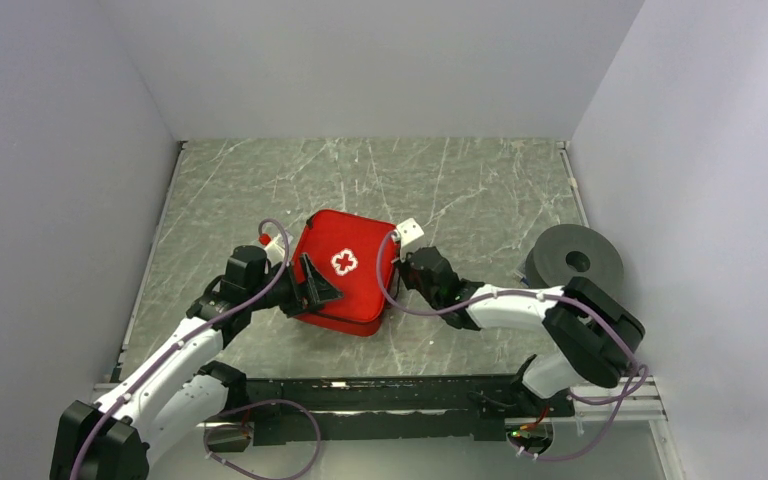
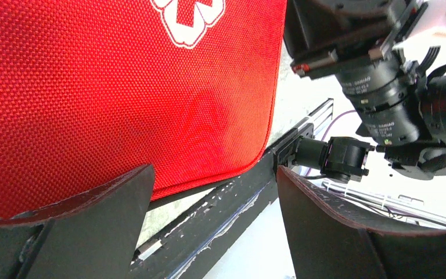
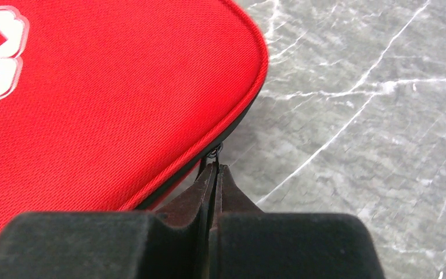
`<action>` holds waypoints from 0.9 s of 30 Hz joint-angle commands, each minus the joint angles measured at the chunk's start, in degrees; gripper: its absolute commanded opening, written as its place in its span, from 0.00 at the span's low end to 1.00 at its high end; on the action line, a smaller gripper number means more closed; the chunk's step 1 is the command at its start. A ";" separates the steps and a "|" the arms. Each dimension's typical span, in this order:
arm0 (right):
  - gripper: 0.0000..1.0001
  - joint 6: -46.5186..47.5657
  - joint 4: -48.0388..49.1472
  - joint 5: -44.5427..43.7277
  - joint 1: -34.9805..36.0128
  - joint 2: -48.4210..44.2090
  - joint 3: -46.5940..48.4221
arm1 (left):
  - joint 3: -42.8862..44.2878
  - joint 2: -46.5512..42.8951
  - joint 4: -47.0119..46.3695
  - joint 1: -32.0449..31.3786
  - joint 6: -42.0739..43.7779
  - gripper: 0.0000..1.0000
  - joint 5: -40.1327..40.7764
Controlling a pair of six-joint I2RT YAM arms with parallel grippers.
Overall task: Organize the medicine kit
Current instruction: Zip the medicine box at the center of the board.
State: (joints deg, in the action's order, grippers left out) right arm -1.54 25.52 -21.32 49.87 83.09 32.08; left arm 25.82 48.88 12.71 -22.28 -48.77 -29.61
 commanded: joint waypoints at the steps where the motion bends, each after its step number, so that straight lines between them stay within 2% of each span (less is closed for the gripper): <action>1: 0.00 3.68 6.12 0.66 -3.74 3.17 4.77 | -1.92 0.85 9.05 0.67 3.53 0.87 2.36; 8: 0.00 7.90 9.13 3.32 -8.15 9.56 8.77 | -2.62 0.82 8.87 0.77 3.74 0.86 1.57; 17: 0.00 11.38 19.08 9.52 -10.15 11.74 6.43 | -2.15 1.13 9.16 0.75 4.77 0.86 0.12; 21: 0.00 11.60 18.62 9.81 -10.20 10.10 4.68 | 2.18 0.60 13.04 0.75 6.41 0.86 0.06; 27: 0.00 10.59 17.96 9.53 -10.15 7.88 1.66 | 13.08 -3.01 18.39 -0.98 6.35 0.87 -2.12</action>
State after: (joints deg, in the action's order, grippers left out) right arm 8.86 39.70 -10.44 40.53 94.04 35.44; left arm 32.40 48.12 23.94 -21.82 -43.94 -30.61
